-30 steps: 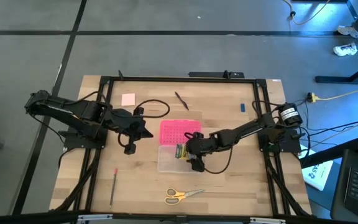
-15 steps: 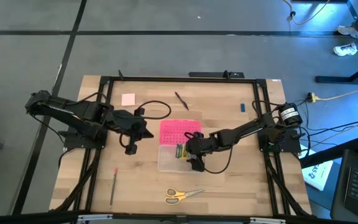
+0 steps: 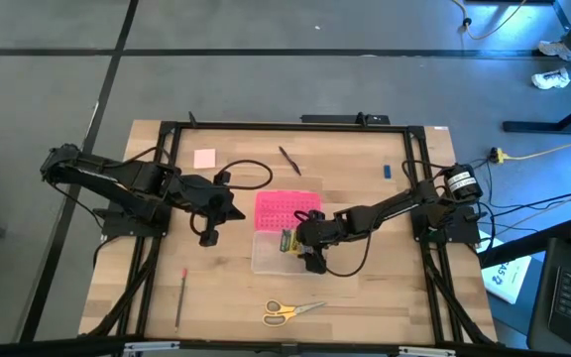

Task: Pack school essentials
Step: Put the yellow crayon box into the pink supply box

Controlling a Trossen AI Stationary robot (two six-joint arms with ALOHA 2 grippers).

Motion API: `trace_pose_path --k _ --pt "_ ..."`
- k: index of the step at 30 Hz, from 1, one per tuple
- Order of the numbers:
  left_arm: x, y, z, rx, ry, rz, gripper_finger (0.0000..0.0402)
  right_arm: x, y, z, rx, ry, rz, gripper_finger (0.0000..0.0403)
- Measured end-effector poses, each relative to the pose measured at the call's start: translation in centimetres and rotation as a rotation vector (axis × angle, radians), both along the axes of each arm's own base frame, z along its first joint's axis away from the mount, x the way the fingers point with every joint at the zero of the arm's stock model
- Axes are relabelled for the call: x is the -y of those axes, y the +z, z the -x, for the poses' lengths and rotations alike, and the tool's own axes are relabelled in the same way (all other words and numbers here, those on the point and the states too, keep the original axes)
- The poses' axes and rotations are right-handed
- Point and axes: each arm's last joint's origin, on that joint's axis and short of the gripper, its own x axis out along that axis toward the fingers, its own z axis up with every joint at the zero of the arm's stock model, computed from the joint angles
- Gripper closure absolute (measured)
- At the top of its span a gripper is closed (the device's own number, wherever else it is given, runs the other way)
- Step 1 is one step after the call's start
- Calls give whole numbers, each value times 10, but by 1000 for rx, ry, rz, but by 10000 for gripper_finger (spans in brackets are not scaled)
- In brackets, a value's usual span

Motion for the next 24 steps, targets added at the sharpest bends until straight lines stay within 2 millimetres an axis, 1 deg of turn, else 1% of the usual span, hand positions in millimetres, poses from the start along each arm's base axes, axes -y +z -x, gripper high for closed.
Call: trace_pose_path --k 12,16,24 --pt "0 0 0 0 0 0 401 0 0 -1 7 -3 -3 88" --pt "0 0 0 0 0 0 401 0 0 0 1 -37 -30 88" --pt "0 0 0 0 0 0 401 0 0 0 -3 -19 -15 88"
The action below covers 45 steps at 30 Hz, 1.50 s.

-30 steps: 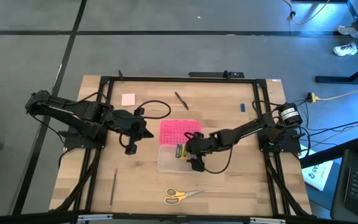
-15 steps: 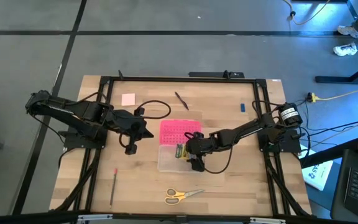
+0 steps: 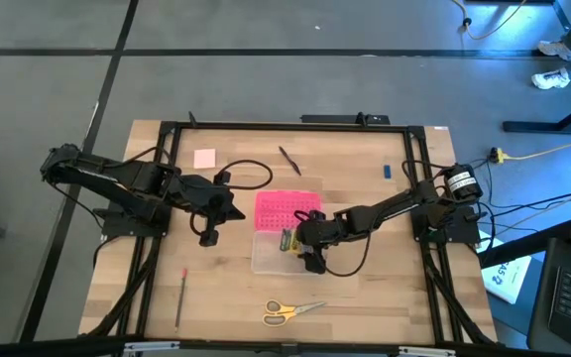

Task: Pack school essentials
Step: Put the yellow crayon box into the pink supply box, then put the yellow scissors into the pink supply box

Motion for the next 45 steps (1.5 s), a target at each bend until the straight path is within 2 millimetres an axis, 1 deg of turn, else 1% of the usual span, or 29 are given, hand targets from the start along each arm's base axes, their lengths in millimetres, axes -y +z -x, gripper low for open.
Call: trace_pose_path --k 6,17,22,25,30,38,42,45 --pt "0 0 0 0 0 0 401 0 -1 1 -15 2 5 81" --pt "0 0 0 0 0 0 401 1 -2 2 -27 3 9 7" --pt "0 0 0 0 0 0 401 0 1 -1 -9 5 7 6" --pt "0 0 0 0 0 0 401 -1 10 -6 7 25 19 5" --pt "0 0 0 0 0 0 401 -3 24 -12 -20 25 25 5" --pt "0 0 0 0 0 0 401 2 49 -20 -86 -16 24 5" --pt "0 0 0 0 0 0 401 2 67 -22 -137 -14 50 11" --pt "0 0 0 0 1 0 401 0 81 -23 -148 30 106 17"
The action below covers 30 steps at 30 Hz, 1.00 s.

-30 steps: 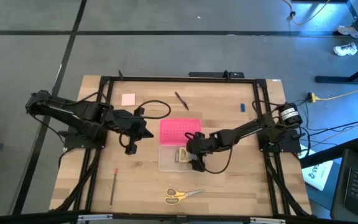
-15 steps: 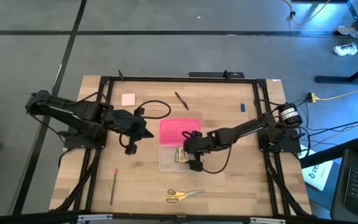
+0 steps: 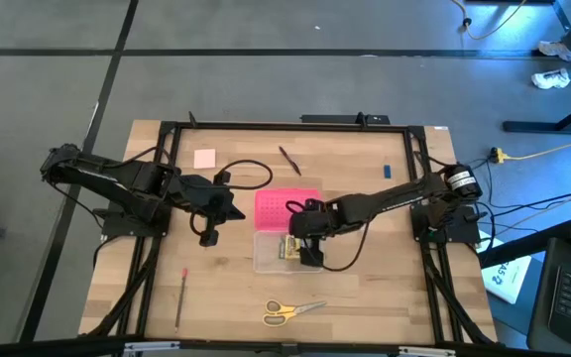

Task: Pack school essentials
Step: Put the yellow scissors into the pink supply box

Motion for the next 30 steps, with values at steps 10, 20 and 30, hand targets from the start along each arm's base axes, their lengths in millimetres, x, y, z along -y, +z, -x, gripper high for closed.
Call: trace_pose_path --k 10,20,30 --pt "0 0 0 0 0 0 401 -8 19 5 -44 35 148 18" --pt "0 0 0 1 -10 -13 401 -24 16 19 -162 87 41 18" --pt "0 3 -2 45 -67 -100 401 -54 19 19 -64 128 -3 18"
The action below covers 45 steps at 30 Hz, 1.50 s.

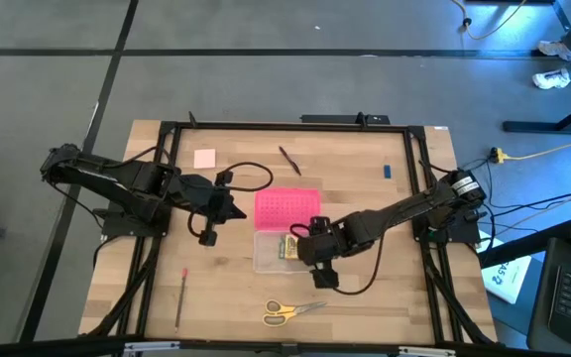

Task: Pack school essentials
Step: Put the yellow scissors into the pink supply box

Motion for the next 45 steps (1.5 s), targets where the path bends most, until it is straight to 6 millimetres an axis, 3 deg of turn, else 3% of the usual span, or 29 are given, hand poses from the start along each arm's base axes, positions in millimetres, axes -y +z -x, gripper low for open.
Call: trace_pose_path --k 4,10,20,25,33,39,45 --pt "1 1 0 10 25 55 401 -7 2 -1 38 -8 -29 18" --pt "23 -4 9 -74 -13 146 401 -17 4 -2 86 4 -56 31" --pt "80 -16 22 -126 -97 153 401 -32 10 -5 191 37 -98 101" --pt "110 -32 22 -196 -139 159 401 -46 14 -5 262 56 -115 120" --pt "146 -43 21 -149 -206 176 401 -76 21 4 391 67 -92 137" --pt "165 -54 18 -141 -226 158 401 -102 0 -4 453 83 -100 149" --pt "179 -62 18 -138 -259 159 401 -112 -28 -14 426 106 -115 156"
